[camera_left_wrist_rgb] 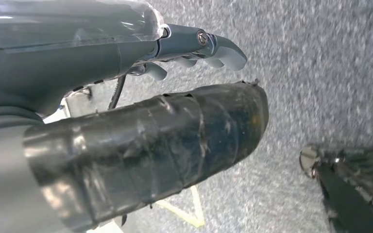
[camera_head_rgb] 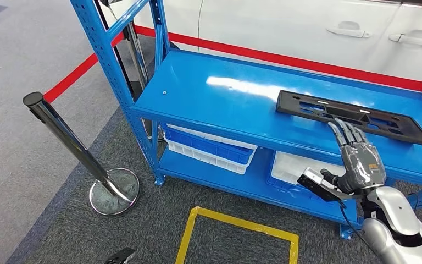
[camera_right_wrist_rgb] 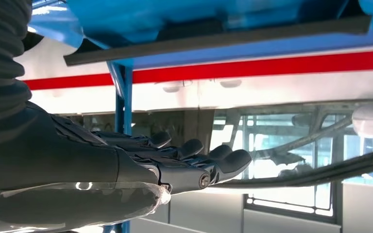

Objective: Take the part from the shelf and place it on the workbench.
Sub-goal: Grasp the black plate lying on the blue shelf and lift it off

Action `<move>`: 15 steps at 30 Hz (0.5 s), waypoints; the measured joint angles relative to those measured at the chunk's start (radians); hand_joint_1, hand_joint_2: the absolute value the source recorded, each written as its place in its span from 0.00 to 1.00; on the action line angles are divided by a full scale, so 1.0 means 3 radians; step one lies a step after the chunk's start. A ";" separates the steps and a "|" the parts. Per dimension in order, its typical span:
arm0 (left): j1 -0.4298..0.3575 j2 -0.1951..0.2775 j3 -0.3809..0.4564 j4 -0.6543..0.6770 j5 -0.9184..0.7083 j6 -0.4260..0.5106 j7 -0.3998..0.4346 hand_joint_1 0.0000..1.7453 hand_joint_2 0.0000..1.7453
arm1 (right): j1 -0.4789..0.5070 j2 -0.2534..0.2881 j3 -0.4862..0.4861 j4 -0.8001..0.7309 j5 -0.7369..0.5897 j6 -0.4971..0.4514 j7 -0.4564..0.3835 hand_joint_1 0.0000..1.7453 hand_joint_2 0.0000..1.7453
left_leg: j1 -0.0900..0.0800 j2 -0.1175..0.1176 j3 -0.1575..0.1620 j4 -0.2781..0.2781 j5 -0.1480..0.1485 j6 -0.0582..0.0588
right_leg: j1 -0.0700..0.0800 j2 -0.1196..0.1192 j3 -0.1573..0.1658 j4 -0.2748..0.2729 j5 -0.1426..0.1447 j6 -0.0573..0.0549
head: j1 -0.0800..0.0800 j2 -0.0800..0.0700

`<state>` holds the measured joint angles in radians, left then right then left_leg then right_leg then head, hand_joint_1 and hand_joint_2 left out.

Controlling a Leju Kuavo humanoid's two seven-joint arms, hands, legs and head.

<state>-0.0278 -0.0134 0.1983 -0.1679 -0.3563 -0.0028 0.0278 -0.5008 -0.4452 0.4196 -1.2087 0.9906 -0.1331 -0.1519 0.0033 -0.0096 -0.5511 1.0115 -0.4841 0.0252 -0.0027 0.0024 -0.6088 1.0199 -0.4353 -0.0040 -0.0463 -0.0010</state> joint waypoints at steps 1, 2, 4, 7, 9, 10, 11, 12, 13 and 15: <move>0.0000 -0.0004 0.0006 0.0000 0.0002 0.0003 0.0004 0.00 0.00 | -0.0002 0.0020 0.0022 0.0020 0.0026 -0.0021 0.0009 0.00 1.00 | 0.0000 0.0004 -0.0003 0.0027 -0.0022 -0.0019 | -0.0010 0.0003 0.0019 -0.0020 -0.0002 -0.0014 | 0.0000 0.0000; -0.0002 -0.0008 0.0012 -0.0001 0.0005 0.0005 0.0009 0.00 0.00 | -0.0007 0.0042 0.0044 0.0043 0.0060 -0.0048 0.0029 0.00 1.00 | 0.0001 0.0007 -0.0038 0.0113 -0.0068 -0.0038 | -0.0021 0.0002 0.0042 -0.0040 -0.0005 -0.0031 | -0.0003 0.0000; -0.0002 -0.0013 0.0022 -0.0001 0.0009 0.0007 0.0019 0.00 0.00 | -0.0019 0.0092 0.0088 0.0112 0.0139 -0.0116 0.0087 0.00 1.00 | 0.0009 0.0010 -0.0231 0.0491 -0.0227 -0.0067 | -0.0029 -0.0002 0.0086 -0.0059 -0.0025 -0.0064 | -0.0005 0.0000; 0.0004 -0.0014 0.0037 -0.0001 -0.0004 0.0006 0.0037 0.00 0.00 | -0.0023 0.0154 0.0141 0.0251 0.0233 -0.0213 0.0145 0.00 1.00 | 0.0027 0.0011 -0.0554 0.0954 -0.0295 -0.0096 | -0.0030 -0.0006 0.0136 -0.0050 -0.0074 -0.0072 | -0.0006 0.0000; 0.0007 -0.0014 0.0045 -0.0001 -0.0019 0.0006 0.0045 0.00 0.00 | -0.0027 0.0177 0.0158 0.0334 0.0293 -0.0278 0.0172 0.00 1.00 | 0.0043 0.0014 -0.0486 0.0674 -0.0032 -0.0105 | -0.0035 -0.0004 0.0182 -0.0034 -0.0119 -0.0055 | -0.0007 0.0000; 0.0007 -0.0014 0.0050 -0.0001 -0.0026 0.0005 0.0047 0.00 0.00 | -0.0032 0.0184 0.0162 0.0373 0.0332 -0.0315 0.0190 0.00 1.00 | 0.0049 0.0014 -0.0397 0.0445 0.0096 -0.0105 | -0.0037 -0.0003 0.0203 -0.0023 -0.0146 -0.0040 | -0.0005 -0.0001; 0.0006 -0.0015 0.0056 -0.0001 -0.0033 0.0004 0.0047 0.00 0.00 | -0.0042 0.0190 0.0164 0.0412 0.0379 -0.0353 0.0212 0.00 1.00 | 0.0047 0.0013 -0.0316 0.0252 0.0174 -0.0098 | -0.0032 -0.0001 0.0212 -0.0009 -0.0169 -0.0021 | -0.0006 -0.0001; 0.0003 -0.0016 0.0064 -0.0001 -0.0039 0.0004 0.0046 0.00 0.00 | -0.0052 0.0193 0.0165 0.0449 0.0427 -0.0389 0.0235 0.00 1.00 | 0.0044 0.0012 -0.0266 0.0132 0.0206 -0.0086 | -0.0027 0.0000 0.0213 0.0000 -0.0185 -0.0002 | -0.0005 0.0000; 0.0002 -0.0017 0.0073 -0.0001 -0.0048 0.0003 0.0045 0.00 0.00 | -0.0062 0.0195 0.0165 0.0488 0.0468 -0.0422 0.0253 0.00 1.00 | 0.0039 0.0011 -0.0249 0.0092 0.0191 -0.0068 | -0.0020 0.0001 0.0211 0.0002 -0.0195 0.0016 | -0.0005 0.0000; 0.0002 -0.0020 0.0091 -0.0001 -0.0071 0.0002 0.0041 0.00 0.00 | -0.0076 0.0197 0.0159 0.0560 0.0525 -0.0473 0.0275 0.00 1.00 | 0.0034 0.0010 -0.0241 0.0076 0.0181 -0.0023 | -0.0017 0.0002 0.0218 -0.0011 -0.0204 0.0050 | -0.0006 0.0000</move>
<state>-0.0273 -0.0194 0.2256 -0.1682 -0.3775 -0.0022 0.0401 -0.5237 -0.3861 0.4672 -1.0407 1.1481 -0.2751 -0.0693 0.0136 -0.0066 -0.6234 1.0342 -0.4299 0.0182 -0.0077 0.0029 -0.5434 1.0166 -0.4966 0.0111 -0.0481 -0.0009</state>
